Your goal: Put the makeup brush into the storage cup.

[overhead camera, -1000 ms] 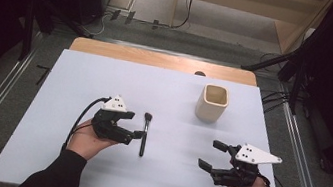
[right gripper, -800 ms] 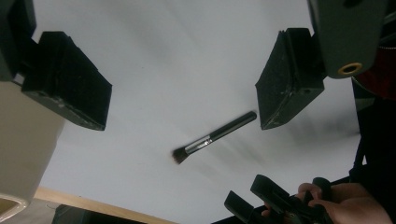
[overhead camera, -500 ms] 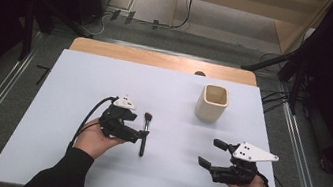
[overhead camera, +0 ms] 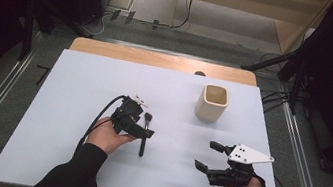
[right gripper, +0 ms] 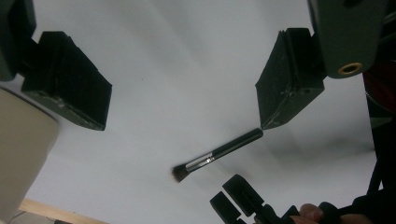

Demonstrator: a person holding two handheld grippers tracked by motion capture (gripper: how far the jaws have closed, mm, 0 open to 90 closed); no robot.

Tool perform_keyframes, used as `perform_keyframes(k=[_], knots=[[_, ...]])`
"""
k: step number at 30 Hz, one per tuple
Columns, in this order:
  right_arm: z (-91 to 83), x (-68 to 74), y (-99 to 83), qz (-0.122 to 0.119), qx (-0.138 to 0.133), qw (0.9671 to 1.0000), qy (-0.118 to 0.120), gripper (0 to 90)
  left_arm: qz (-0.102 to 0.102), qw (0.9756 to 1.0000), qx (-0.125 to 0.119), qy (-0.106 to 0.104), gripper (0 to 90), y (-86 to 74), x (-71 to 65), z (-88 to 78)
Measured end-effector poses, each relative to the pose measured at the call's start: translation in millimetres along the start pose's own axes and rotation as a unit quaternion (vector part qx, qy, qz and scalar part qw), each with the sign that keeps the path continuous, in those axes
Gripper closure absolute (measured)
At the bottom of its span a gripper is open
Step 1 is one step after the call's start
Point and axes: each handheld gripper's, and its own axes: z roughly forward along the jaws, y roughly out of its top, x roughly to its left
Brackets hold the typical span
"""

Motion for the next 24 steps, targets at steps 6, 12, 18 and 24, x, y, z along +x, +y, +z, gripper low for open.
perform_keyframes(k=[6, 12, 18, 24], knots=[[-3.5, -1.6, 0.0, 0.003, -0.003, 1.0, -0.008, 18.8, -0.033, 0.9988, 0.026, 0.027, 26.4, 6.7, 1.4, 1.2], [-6.6, -3.7, -0.7, 0.01, -0.006, 0.9998, -0.019, 18.9, -0.089, 0.9944, 0.045, 0.034, 26.1, 12.9, 2.2, 1.5], [-6.7, -4.3, -1.0, 0.009, -0.003, 0.9997, -0.022, 18.9, -0.129, 0.9868, 0.082, 0.054, 25.9, 21.6, -1.1, 8.6], [-6.0, -3.9, -1.3, 0.012, 0.001, 0.9996, -0.025, 18.8, -0.139, 0.9809, 0.11, 0.08, 26.2, 26.7, -5.2, 15.2]])
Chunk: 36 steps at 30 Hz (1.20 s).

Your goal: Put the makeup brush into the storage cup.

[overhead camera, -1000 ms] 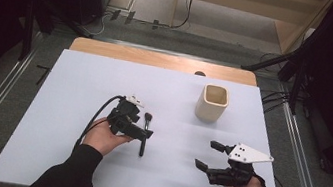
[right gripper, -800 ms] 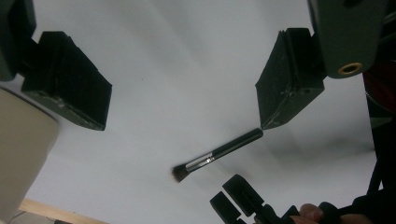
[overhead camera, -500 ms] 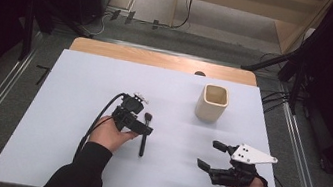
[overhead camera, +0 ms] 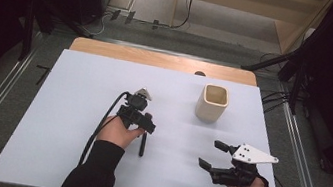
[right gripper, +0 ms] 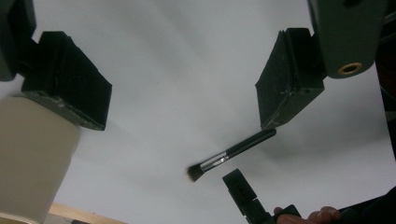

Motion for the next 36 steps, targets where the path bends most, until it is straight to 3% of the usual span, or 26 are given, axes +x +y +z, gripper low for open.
perform_keyframes(k=[1, 7, 10, 20, 27, 32, 36], knots=[[0.1, -0.1, 0.2, -0.001, 0.0, 1.0, -0.001, 18.9, -0.006, 0.9998, 0.009, 0.019, 26.2, 2.1, -3.5, 3.1], [0.0, -0.5, -0.2, -0.003, 0.003, 1.0, -0.002, 18.8, -0.029, 0.9986, 0.006, 0.044, 27.1, 7.2, -5.2, 3.5], [0.1, -0.7, -0.3, -0.002, 0.003, 1.0, -0.002, 18.8, -0.041, 0.9982, 0.011, 0.043, 27.1, 9.1, -4.9, 4.5], [0.7, -0.5, -0.1, -0.001, 0.006, 1.0, -0.003, 18.8, -0.043, 0.9983, 0.005, 0.039, 27.1, 10.8, -9.2, 5.3], [1.9, 0.3, -0.1, -0.009, 0.011, 0.9999, -0.004, 18.8, -0.059, 0.9969, 0.018, 0.049, 27.2, 11.6, -12.5, 11.2], [1.6, -0.1, -0.1, -0.006, 0.009, 0.9999, -0.003, 18.8, -0.066, 0.9968, 0.008, 0.044, 29.0, 12.5, -12.9, 10.7], [1.6, -0.1, 0.1, -0.008, 0.009, 0.9999, -0.003, 18.8, -0.069, 0.9964, 0.02, 0.045, 28.5, 13.0, -13.6, 13.8]])
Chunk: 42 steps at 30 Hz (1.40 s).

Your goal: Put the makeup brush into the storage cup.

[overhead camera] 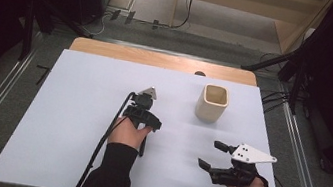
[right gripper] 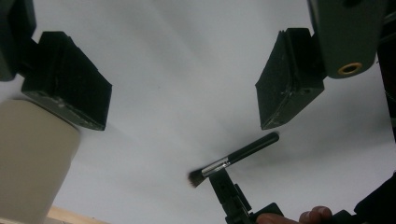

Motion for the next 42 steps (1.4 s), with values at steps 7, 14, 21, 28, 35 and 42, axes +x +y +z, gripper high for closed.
perform_keyframes(k=[7, 14, 21, 28, 35, 42], knots=[[0.1, 1.0, 0.3, -0.001, 0.003, 1.0, 0.001, 18.8, -0.003, 0.9999, 0.0, 0.014, 28.9, 1.5, -6.5, 8.4], [0.4, 1.3, 0.2, -0.01, 0.005, 0.9999, 0.002, 19.3, -0.004, 0.9991, 0.004, 0.042, 32.3, 1.1, -11.5, 19.1], [0.4, 1.2, 0.1, -0.01, 0.005, 0.9999, 0.003, 19.3, -0.001, 0.9984, 0.007, 0.055, 33.2, 0.6, -14.7, 23.2], [1.2, 1.3, 0.4, -0.012, 0.007, 0.9999, 0.003, 19.3, 0.014, 0.9976, 0.006, 0.068, 37.5, -1.5, -18.3, 23.3], [2.4, 1.5, 0.7, -0.014, 0.01, 0.9998, 0.004, 19.6, 0.017, 0.9977, 0.01, 0.065, 46.1, -2.8, -20.2, 21.6], [3.6, 1.1, 1.2, -0.013, 0.011, 0.9999, 0.001, 19.6, 0.017, 0.998, 0.022, 0.057, 66.5, -3.3, -16.8, 18.5]])
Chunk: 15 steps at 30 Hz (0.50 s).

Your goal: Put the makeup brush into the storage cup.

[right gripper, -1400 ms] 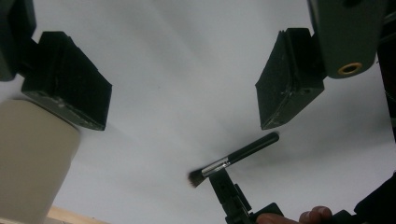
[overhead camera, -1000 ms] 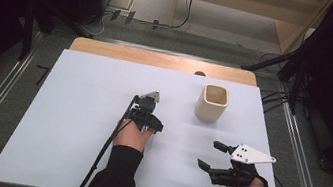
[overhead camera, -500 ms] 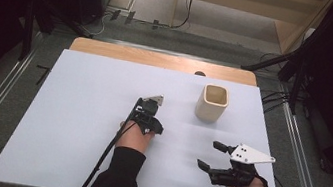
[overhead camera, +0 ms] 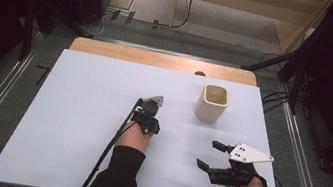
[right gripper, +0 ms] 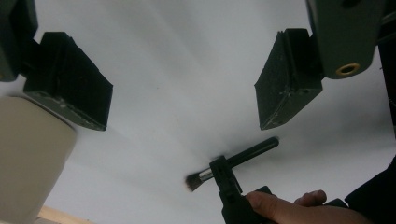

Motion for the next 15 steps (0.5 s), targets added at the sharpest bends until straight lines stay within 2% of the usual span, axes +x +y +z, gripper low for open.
perform_keyframes(k=[4, 10, 15], knots=[[0.1, -0.8, 0.0, 0.001, 0.0, 1.0, -0.003, 19.7, -0.004, 1.0, 0.003, -0.003, 77.5, -0.2, 1.4, -0.2], [0.8, -0.1, -0.1, -0.002, 0.0, 1.0, -0.001, 19.8, 0.002, 0.9999, 0.005, -0.009, 78.5, -0.2, 3.7, -0.4], [0.5, -0.3, -0.3, -0.003, 0.001, 1.0, 0.001, 19.8, -0.008, 0.9996, -0.002, -0.029, 78.8, -2.1, 9.2, -0.8]])
